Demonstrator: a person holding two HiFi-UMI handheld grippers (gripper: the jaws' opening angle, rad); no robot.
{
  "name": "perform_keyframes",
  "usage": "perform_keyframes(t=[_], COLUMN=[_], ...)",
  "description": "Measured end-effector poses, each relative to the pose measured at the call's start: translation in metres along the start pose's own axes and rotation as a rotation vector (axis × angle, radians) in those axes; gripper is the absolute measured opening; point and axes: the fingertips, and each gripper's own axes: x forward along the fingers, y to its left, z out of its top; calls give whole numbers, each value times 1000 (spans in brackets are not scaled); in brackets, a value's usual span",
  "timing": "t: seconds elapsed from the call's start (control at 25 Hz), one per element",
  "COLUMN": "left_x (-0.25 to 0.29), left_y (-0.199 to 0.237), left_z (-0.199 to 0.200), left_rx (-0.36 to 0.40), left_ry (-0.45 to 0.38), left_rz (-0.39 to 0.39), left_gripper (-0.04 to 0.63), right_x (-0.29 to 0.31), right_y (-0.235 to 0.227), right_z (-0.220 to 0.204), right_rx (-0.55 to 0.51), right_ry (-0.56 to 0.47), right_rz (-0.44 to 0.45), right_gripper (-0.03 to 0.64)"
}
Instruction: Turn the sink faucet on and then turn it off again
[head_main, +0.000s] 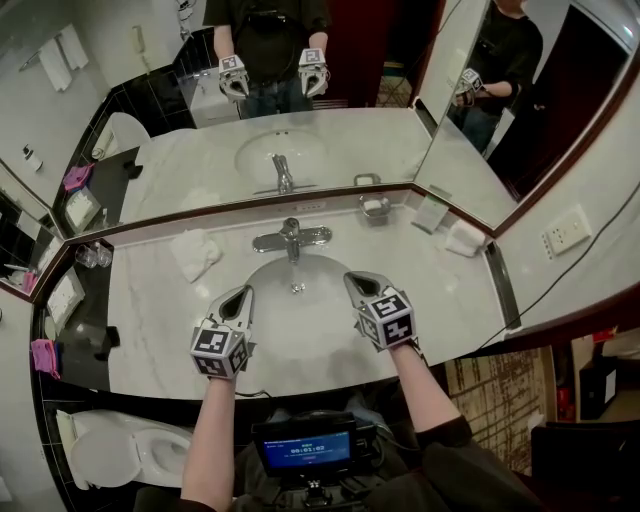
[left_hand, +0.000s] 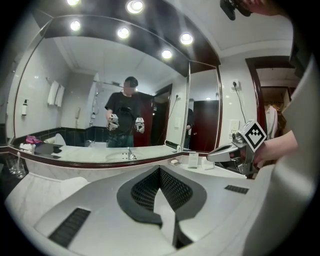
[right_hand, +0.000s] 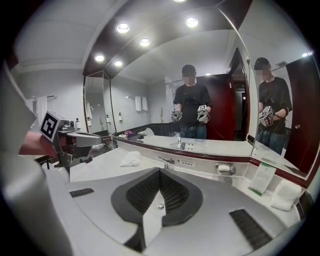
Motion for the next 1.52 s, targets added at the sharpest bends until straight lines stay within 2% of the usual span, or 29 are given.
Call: perform_keyframes(t=[0.4,0.52,0.68,0.76,0.92,1.08,1.32,1.52], left_x=[8,12,23,32,59,98,162,212], left_y=[-6,-4,-2,-4,-2,7,31,49], left_z=[0,1,-3,-7,-10,-18,-42,-64], left_rx=[-22,-20,16,60,158,270,508,791], left_ry=[-11,-8,5,26,68,115,201,291], left_rz=[-12,6,11,-10,-31,-60,-83,-126], left_gripper=[0,2,62,77,161,217,264,265], right_x=[6,10,17,23,39,62,95,120], right_y=[-6,-6,-6,-6,-11,-18,-26,-33], right_z=[-9,-10,-9,-8,-10,-18,-19,-20], right_rx=[-6,-11,-14,-17,-17,-6,23,34], right_ry=[31,38,46,50,60,78,89,91], right_rz=[8,14,22,25,26,21,13,1], right_gripper=[21,21,21,21,21,21,21,21])
